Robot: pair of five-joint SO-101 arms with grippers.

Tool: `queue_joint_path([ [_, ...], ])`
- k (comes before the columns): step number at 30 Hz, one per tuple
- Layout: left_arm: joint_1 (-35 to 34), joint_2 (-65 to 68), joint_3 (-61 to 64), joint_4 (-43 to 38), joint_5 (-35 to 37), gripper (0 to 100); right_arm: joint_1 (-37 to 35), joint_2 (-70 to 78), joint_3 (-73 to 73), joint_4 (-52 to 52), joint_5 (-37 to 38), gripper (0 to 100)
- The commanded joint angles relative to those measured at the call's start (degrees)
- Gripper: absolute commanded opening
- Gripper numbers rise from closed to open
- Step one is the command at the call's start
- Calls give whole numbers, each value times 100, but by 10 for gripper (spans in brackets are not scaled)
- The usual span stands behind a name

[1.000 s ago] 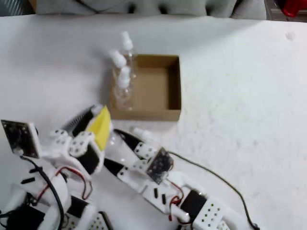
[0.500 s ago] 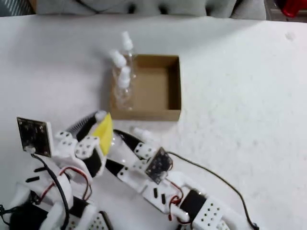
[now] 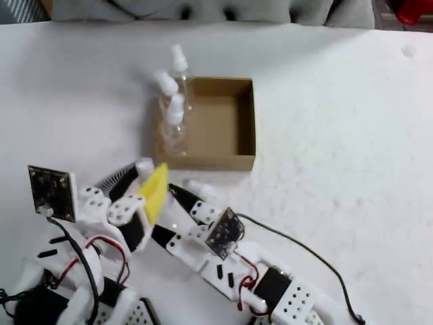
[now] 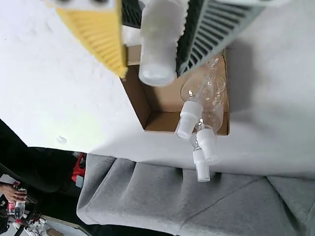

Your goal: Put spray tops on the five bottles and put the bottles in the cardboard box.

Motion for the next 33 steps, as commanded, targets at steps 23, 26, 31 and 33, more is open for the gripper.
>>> queue_joint_path([
  [23,-1112,-1525,-26,-431,-651,9,1349,-31,-642,189,-158,15],
  [26,-1095,-1525,79,-431,-651,47,1525,-31,-958,708,-677,15],
  [31,-242,-1543,888,-431,-659,21,1543,-40,-1090,945,-835,15],
  [33,198,-1552,1143,-431,-668,20,1543,-40,-1090,945,-835,15],
])
